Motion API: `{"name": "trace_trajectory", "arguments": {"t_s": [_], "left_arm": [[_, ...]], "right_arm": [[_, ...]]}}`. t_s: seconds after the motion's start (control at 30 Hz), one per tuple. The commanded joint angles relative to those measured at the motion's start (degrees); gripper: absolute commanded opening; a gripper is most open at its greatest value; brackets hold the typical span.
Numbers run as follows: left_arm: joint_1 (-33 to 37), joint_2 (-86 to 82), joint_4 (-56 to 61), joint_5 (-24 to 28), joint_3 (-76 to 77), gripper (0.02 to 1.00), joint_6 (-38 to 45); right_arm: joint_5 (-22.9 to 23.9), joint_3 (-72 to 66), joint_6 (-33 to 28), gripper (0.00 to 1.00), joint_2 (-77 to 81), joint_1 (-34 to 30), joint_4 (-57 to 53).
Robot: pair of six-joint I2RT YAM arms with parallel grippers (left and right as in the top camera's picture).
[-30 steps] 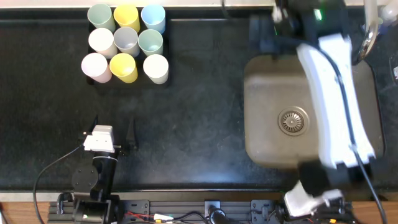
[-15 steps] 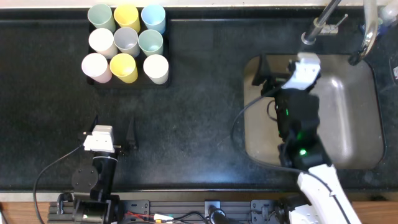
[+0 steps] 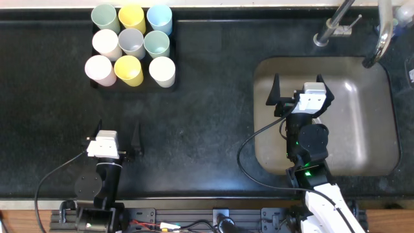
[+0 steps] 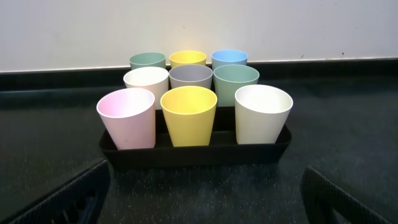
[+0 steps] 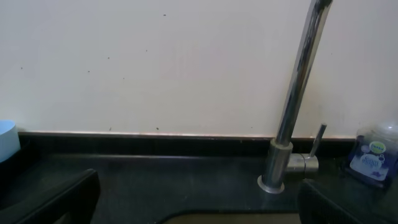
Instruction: Store Cups
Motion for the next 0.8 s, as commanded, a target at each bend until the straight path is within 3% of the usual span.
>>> {"name": "trace_trajectory", "arguments": {"t_s": [0.03, 0.2, 0.37, 0.8], "left_arm": [[0.22, -0.46, -0.52, -0.24, 0.11, 0.998, -0.42], [0.22, -0.46, -0.52, -0.24, 0.11, 0.998, -0.44], [0.22, -0.46, -0.52, -0.24, 0.11, 0.998, -0.42], [0.22, -0.46, -0.52, -0.24, 0.11, 0.998, -0.42]], "right_arm": [[0.39, -0.42, -0.59, 0.998, -5.9, -4.57, -3.28], [0.44, -0.44, -0.61, 0.998, -20.61, -11.41, -23.5], [0.44, -1.03, -0.59, 0.998, -33.27, -12.28, -38.75], [0.44, -9.7, -0.59, 0.998, -48.39, -12.22, -40.02]]}}
